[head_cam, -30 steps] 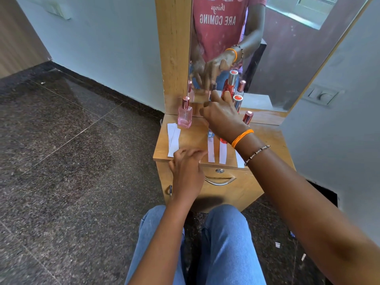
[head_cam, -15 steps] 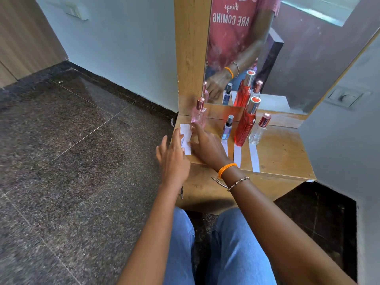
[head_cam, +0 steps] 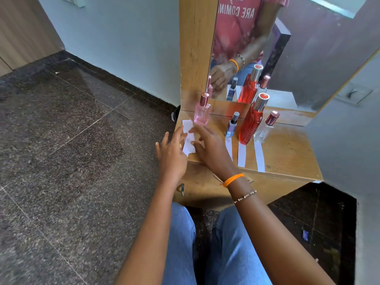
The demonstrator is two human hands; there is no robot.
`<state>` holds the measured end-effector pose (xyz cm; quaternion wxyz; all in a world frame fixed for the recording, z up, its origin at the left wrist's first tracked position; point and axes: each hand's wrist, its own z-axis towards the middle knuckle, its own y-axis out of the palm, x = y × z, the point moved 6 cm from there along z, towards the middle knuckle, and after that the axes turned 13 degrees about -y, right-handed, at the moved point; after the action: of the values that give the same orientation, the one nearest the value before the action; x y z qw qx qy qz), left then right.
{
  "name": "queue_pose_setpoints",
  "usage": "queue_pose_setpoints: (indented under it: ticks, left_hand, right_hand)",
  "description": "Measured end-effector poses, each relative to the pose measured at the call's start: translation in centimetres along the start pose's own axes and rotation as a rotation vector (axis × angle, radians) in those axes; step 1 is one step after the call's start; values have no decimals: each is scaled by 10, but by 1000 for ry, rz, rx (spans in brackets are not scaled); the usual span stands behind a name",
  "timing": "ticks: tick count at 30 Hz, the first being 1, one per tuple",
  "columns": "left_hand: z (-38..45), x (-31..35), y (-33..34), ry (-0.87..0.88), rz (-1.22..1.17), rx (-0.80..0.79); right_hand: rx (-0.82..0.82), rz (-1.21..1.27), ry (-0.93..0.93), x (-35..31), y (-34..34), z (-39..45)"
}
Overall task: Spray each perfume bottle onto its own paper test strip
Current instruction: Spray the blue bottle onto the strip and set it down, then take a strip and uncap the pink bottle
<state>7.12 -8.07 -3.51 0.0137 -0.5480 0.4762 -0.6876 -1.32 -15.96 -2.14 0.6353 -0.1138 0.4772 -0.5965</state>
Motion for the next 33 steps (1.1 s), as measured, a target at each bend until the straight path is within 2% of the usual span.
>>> queue_pose_setpoints:
  ticks: [3, 6, 9, 12, 20, 25, 33]
  left_hand:
    - [3, 1, -6, 27, -80, 0]
    - [6, -5, -7, 10, -190, 18]
    - [5, -11, -6, -41, -290, 17]
    - [-3, -7, -9, -50, -267, 38]
    - [-16, -2, -13, -102, -351, 62]
    - [-16, -3, -14, -109, -284, 89]
    - [-15, -5, -8, -30, -173, 101]
  right_hand:
    - [-86, 47, -93, -7, 6, -12]
    - [-180, -8, -142, -15, 14, -22]
    - [-130, -33, -153, -20, 11, -22]
    - [-111, 3, -140, -20, 6, -22]
    - [-21, 134, 54, -8, -6, -15]
    - [14, 293, 242, 4, -8, -12]
    - [-57, 419, 370, 14, -12, -4]
